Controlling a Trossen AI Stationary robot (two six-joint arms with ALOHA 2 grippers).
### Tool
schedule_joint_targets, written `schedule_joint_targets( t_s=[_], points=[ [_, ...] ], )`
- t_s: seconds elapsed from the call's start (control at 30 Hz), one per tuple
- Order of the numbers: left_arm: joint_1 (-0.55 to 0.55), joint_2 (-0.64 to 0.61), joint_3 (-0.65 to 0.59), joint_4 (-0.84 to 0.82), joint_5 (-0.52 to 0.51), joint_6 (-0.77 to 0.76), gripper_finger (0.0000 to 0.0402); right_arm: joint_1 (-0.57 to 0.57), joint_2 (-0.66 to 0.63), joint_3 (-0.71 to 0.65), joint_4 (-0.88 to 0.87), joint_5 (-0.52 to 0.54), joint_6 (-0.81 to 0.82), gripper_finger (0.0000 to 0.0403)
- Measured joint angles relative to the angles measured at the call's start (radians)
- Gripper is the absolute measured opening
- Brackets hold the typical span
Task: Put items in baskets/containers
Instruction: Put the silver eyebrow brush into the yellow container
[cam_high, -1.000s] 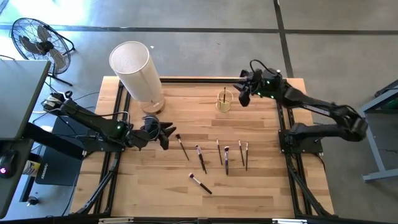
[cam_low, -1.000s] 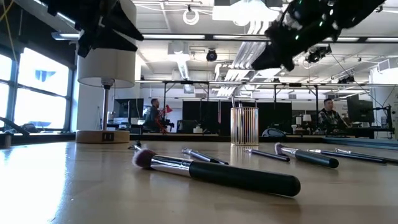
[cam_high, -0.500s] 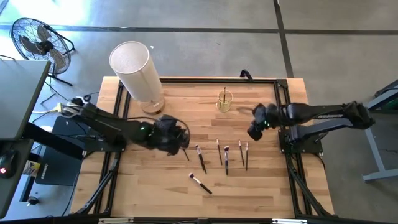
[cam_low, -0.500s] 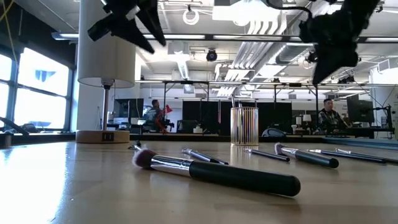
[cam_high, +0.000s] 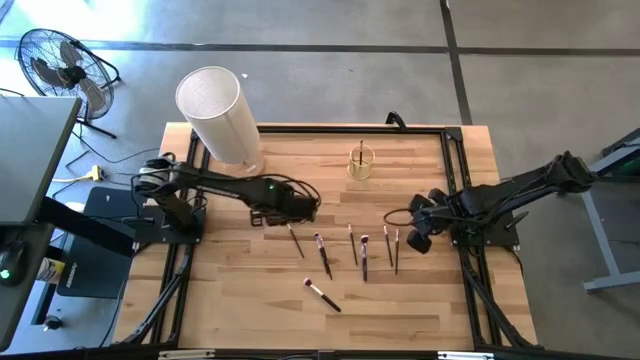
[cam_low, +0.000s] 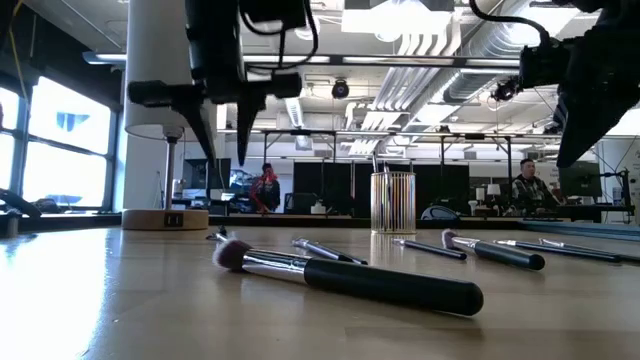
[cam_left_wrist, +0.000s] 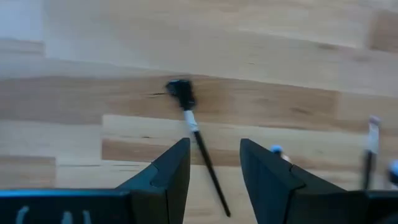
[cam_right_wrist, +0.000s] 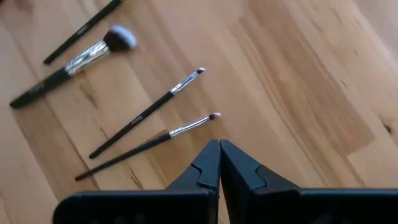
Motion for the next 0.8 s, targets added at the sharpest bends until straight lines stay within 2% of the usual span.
schedule_joint_targets(
  t_s=[0.27,0.43,0.8],
  points=[
    [0.103,0.108,-0.003,-0.015,0.132,-0.005,0.0137,0.058,0.0,-0.023,0.049,-0.009,-0.033,0.0004],
    [0.146,0.16,-0.001,0.001,0.168,-0.005,0.0138,0.083,0.0,-0.023,0.05,-0.008,-0.072,0.0002],
    [0.168,0.258,0.003,0.045,0.265,-0.037,0.0137,0.085,0.001,-0.023,0.048,-0.008,-0.111,0.0002]
  ],
)
